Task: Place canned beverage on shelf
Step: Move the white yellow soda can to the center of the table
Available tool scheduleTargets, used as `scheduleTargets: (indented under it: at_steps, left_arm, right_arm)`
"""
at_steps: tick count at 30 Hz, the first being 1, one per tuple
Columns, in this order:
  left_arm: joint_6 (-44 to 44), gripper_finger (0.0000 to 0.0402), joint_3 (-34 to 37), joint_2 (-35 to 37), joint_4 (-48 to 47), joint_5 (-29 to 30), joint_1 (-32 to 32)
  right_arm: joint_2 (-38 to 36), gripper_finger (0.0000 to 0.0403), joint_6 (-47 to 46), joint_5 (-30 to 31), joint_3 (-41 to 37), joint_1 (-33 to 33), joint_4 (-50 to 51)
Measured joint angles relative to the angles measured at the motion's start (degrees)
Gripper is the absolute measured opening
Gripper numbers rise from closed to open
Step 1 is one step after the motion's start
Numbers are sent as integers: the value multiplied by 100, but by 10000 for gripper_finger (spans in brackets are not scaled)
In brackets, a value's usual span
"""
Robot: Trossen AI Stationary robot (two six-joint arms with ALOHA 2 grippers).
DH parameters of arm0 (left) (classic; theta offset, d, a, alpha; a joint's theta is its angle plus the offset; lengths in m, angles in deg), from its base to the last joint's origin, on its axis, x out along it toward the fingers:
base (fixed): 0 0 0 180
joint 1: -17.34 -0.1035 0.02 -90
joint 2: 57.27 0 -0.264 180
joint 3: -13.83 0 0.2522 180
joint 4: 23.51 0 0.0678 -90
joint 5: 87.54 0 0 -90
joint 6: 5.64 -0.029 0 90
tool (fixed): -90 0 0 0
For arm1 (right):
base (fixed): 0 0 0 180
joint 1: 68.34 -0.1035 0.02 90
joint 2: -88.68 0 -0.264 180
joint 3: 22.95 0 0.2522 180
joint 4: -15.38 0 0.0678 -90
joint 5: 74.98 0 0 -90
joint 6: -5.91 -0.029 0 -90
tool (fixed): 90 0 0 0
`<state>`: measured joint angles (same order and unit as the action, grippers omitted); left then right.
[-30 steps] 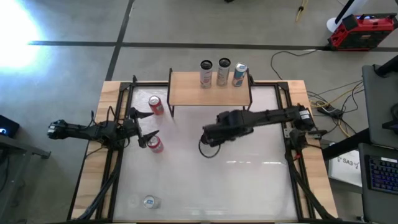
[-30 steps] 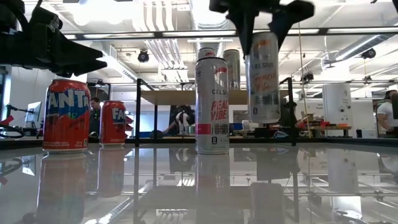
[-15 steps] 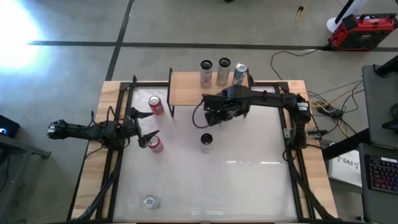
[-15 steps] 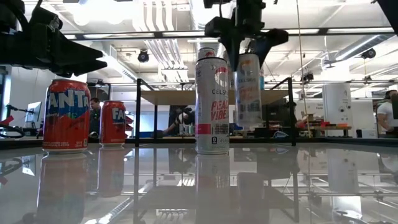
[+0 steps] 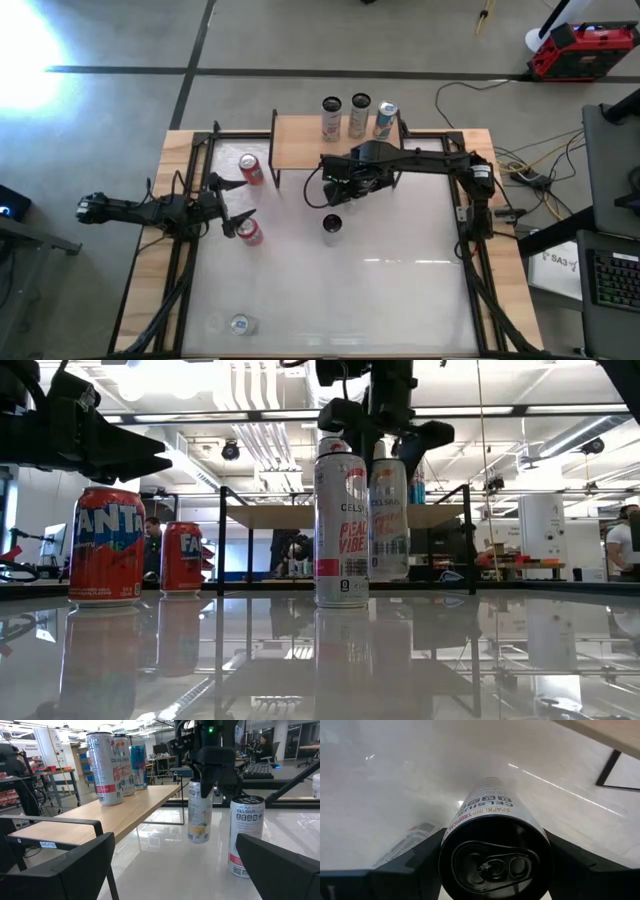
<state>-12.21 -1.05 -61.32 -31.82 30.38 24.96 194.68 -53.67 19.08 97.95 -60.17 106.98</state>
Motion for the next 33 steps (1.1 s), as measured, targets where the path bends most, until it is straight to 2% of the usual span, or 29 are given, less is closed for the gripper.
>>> scheduleTargets:
  at_steps: [26, 33]
  left_arm:
    - [0, 400, 0, 0, 2, 2, 2]
    - [0, 400, 0, 0, 2, 1, 0]
  right_arm:
    - [6, 254, 40, -280, -327, -43, -527]
    - [6, 270, 53, -300, -338, -71, -622]
